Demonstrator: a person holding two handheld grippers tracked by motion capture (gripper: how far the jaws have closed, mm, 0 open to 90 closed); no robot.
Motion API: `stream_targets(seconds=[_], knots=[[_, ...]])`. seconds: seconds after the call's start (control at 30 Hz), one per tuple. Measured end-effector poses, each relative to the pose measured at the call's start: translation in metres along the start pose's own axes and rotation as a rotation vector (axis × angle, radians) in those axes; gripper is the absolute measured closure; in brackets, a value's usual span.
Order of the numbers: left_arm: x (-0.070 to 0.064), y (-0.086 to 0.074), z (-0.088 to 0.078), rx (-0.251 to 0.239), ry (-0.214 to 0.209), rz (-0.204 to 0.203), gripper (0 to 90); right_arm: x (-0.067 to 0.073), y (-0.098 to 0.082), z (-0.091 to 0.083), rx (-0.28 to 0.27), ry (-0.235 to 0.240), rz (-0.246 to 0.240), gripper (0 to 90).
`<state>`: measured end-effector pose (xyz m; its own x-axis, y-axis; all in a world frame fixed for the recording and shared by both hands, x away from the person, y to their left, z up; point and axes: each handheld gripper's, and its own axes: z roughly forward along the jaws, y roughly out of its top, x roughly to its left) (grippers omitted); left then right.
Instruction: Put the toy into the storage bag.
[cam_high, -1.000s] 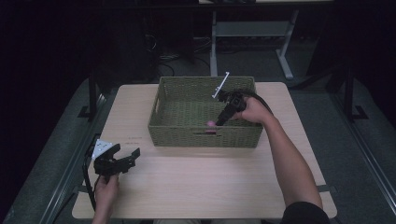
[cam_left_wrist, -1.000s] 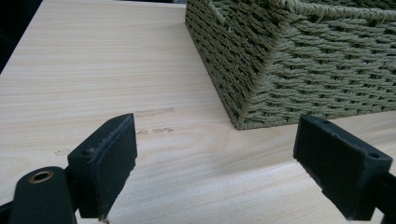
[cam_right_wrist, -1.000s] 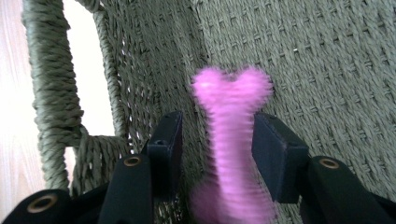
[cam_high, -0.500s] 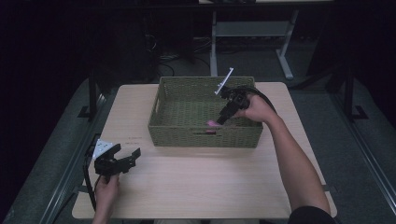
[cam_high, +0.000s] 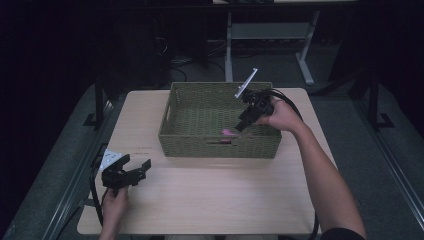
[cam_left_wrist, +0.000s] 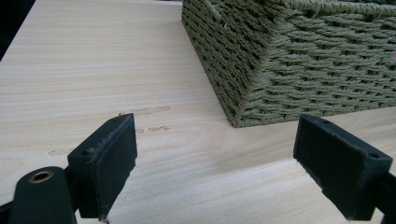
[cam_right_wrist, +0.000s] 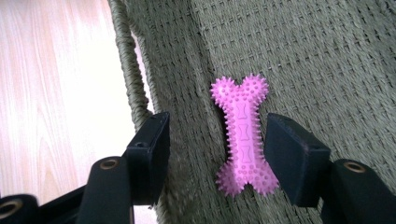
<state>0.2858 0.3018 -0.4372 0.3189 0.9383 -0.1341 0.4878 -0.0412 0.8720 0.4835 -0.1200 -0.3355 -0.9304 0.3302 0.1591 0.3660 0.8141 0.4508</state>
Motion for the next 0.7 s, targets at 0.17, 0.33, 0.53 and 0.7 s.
stream_targets(seconds=[0.17, 0.33, 0.53, 0.7], knots=[[0.0, 0.0, 0.0, -0.001, 0.001, 0.0, 13.0, 0.005, -0.002, -0.008, -0.01, -0.008, -0.002, 39.4], [-0.001, 0.0, 0.0, 0.001, -0.001, 0.004, 13.0, 0.01, -0.004, -0.015, -0.013, -0.018, -0.004, 37.7], [-0.002, 0.0, 0.0, 0.005, -0.005, 0.004, 13.0, 0.015, -0.01, -0.02, -0.027, -0.025, 0.005, 36.5], [-0.003, 0.0, 0.001, 0.007, -0.005, 0.007, 13.0, 0.018, -0.017, -0.024, -0.035, -0.026, 0.011, 35.3]])
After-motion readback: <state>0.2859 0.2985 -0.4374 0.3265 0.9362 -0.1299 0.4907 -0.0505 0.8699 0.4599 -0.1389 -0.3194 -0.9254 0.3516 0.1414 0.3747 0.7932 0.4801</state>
